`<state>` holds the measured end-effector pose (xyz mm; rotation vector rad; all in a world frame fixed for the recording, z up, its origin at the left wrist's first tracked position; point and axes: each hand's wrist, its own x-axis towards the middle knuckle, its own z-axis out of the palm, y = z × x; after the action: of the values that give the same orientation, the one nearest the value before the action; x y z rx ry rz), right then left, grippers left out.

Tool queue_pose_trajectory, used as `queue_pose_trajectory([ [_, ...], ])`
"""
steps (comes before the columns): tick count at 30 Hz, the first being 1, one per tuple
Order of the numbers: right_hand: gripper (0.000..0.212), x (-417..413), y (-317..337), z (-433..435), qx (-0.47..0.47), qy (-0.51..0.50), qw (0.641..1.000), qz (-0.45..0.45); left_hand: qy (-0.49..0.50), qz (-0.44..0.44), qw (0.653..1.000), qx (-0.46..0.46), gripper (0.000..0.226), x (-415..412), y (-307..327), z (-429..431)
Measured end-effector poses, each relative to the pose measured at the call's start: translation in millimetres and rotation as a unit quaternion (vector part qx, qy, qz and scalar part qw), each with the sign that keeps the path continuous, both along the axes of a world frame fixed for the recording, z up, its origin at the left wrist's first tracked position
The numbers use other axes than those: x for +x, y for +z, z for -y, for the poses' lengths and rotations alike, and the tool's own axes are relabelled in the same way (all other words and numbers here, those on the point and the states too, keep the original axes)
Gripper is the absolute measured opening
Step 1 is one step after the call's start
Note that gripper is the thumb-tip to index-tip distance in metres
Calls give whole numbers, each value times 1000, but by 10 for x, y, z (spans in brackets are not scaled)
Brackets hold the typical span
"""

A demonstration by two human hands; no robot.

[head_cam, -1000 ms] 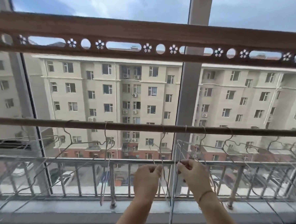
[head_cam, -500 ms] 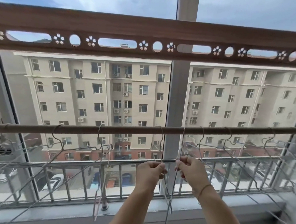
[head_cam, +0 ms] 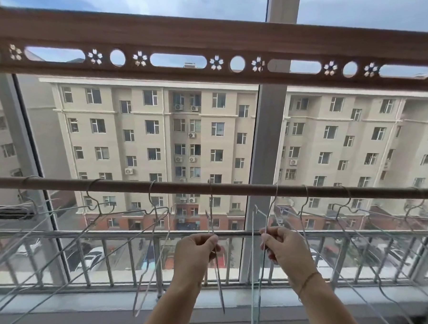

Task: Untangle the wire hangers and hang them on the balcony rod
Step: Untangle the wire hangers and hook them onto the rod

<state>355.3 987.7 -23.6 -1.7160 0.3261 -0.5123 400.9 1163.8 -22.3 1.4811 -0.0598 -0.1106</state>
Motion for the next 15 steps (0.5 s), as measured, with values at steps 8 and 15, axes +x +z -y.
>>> queue_pose_trajectory([
  [8, 9, 119, 66, -121, -9, 22, 1000, 5, 27, -5, 1000, 4, 10, 88, -27, -110],
  [15, 9, 207, 85, -388, -21, 68, 997, -12, 43, -9, 999, 5, 9, 196, -44, -236],
])
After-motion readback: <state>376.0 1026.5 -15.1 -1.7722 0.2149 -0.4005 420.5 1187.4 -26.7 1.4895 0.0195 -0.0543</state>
